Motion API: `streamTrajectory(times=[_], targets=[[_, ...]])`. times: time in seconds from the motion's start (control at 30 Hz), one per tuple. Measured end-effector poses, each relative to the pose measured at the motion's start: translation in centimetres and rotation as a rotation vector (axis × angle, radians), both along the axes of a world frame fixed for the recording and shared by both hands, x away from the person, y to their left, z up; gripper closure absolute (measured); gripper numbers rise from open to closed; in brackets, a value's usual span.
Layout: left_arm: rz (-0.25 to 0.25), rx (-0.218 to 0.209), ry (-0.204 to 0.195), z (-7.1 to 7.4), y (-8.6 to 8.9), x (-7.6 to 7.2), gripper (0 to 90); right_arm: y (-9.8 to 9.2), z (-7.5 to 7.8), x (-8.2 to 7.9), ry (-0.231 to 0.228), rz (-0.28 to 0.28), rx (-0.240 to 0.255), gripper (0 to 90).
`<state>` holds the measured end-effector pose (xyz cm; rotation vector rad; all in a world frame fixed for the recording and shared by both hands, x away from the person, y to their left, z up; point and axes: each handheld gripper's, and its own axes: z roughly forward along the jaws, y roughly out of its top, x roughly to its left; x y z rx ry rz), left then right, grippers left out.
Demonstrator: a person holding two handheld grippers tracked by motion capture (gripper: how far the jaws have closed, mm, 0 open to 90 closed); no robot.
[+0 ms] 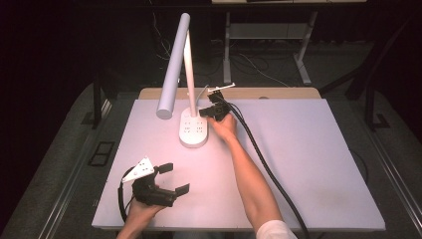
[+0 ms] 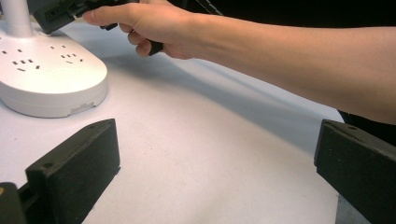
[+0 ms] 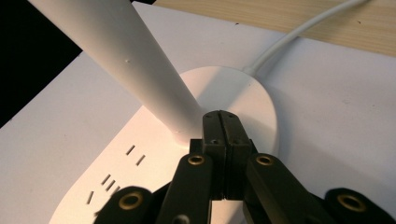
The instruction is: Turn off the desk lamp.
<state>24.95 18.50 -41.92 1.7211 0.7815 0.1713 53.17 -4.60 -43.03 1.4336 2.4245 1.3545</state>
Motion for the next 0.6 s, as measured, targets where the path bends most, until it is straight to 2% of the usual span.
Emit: streamTrajectory(times=[0.27,0.4,0.6], targets=[[-0.006,0.008,-0.003,0.02,0.02,-0.05,0.0,-0.09,-0.01,0.07,-0.007,0.004,-0.005,90.0],[-0.007,0.011,-0.004,0.00,-0.01,0.00,0.0,-0.22,-0.08,0.13,0.009,0.004,0.011,90.0],[-0.002,0.006,-0.004,0.05,0.15,-0.05,0.0,0.00,-0.03,-0.06,-0.015,0.009,-0.020,90.0]])
